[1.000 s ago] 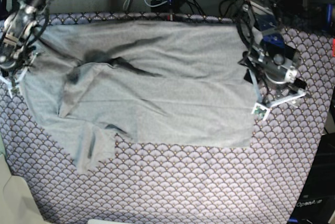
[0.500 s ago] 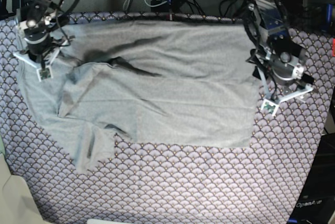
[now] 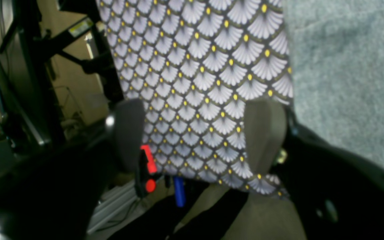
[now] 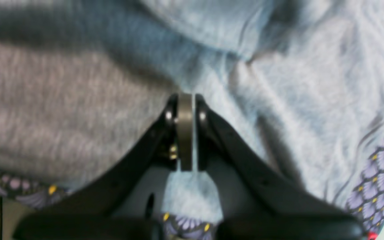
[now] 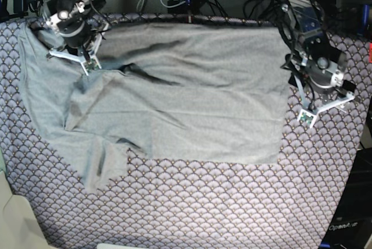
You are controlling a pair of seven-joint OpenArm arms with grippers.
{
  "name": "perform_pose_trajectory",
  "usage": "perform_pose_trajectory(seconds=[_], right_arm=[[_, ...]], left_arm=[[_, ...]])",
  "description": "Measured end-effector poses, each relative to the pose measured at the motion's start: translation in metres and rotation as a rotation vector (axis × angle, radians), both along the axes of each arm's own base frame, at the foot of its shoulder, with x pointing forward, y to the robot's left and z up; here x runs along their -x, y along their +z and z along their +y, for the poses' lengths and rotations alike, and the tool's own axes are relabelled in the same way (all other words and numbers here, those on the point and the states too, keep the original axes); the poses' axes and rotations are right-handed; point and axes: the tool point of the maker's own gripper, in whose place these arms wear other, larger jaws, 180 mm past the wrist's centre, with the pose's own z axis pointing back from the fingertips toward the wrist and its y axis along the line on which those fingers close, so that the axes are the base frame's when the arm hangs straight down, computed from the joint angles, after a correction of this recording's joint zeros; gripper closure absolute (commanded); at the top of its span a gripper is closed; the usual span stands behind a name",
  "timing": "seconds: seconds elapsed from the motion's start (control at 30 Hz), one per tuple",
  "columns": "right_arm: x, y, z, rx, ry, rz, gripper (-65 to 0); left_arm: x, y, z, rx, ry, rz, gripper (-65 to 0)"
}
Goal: Fold the T-shirt properly
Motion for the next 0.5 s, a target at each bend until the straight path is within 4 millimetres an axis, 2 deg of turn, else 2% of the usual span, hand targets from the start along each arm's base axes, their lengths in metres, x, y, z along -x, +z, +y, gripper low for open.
perform_pose_trajectory(seconds=[0.17,0.23,0.4,0.5], right_arm=[[-0.004,-0.002,0.018,-0.023,0.048,-0.001,0.0],[-0.013,0.001,0.026,-0.017,0.079,-0.007,0.0],[-0.071,0.020,0.070,-0.030,0.252,-0.107,0.0],[-0.102,0.046,0.087,-0.002,0.333,-0.197,0.0]], left_arm=[[0.000,0.000,0.000,0.000,0.000,0.000,-44.9],[0.000,0.000,0.000,0.000,0.000,0.000,-44.9],[0.001,-0.001,0.000,0.000,0.000,0.003,-44.9],[0.000,-0.001,0.000,0.000,-0.001,0.003,-44.9]])
